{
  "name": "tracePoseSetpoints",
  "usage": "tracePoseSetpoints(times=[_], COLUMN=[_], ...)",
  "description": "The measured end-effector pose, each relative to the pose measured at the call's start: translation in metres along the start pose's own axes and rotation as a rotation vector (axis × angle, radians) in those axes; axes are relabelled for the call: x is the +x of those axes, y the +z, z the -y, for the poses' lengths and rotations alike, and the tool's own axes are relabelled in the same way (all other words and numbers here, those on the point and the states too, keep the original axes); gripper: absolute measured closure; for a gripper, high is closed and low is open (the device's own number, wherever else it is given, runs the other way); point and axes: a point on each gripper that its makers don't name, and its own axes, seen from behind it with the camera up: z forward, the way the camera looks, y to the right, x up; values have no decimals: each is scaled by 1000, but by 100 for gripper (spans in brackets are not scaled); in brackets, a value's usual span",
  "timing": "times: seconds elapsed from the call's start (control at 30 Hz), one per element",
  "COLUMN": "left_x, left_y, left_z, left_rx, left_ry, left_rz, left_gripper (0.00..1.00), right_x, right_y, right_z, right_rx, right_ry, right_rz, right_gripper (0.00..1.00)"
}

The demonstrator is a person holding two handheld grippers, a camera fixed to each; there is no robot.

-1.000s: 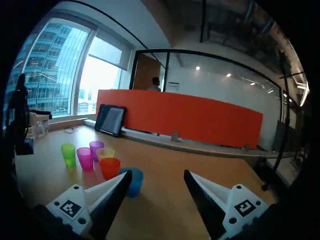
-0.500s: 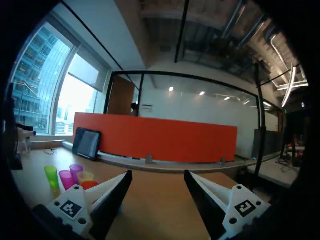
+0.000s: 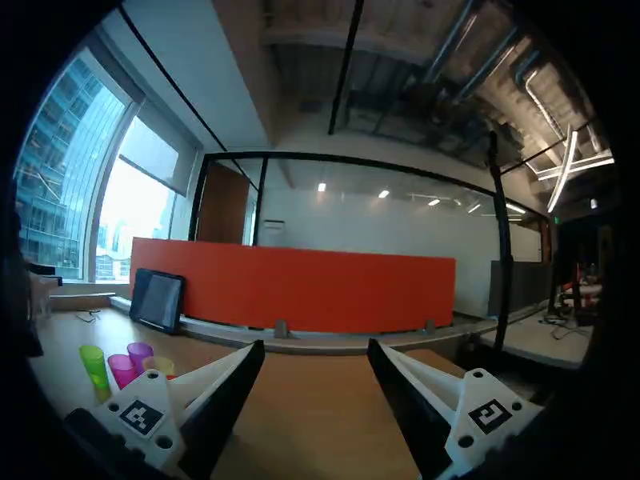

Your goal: Pour water

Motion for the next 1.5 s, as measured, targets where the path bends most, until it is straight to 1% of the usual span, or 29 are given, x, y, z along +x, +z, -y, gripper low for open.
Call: tracePoseSetpoints(times=[0.1,0.2,0.3,0.4,0.7,0.9,1.07,1.2,1.5], left_x=[-4,-10,-16,-21,-34,-47,-56,-64,-77], left_y=[1,1,0,-1,-4,-6,-9,-12,-14], left_z=[0,3,5,4,8,9,13,16,16], left_rx=[6,18,39,46,78,80,84,88,83], left_ry=[-13,-24,-13,0,-8,-18,-33,-33,-33], left_rz=[-4,-5,-2,1,-6,2,5,15,27], left_gripper=[2,2,2,2,2,1,2,1,2], right_x=[-5,-9,-12,-13,-14,-15,-16,-16,-14], right_y=[0,0,0,1,3,4,5,6,5], right_z=[0,-1,-1,0,5,10,14,15,17], right_rx=[-2,-10,-13,-15,-13,-10,-6,-6,-5], right_ry=[-4,-14,-25,-28,-40,-49,-50,-48,-45], right_rz=[16,25,33,44,59,64,69,71,70], right_gripper=[0,0,0,0,0,0,0,0,0])
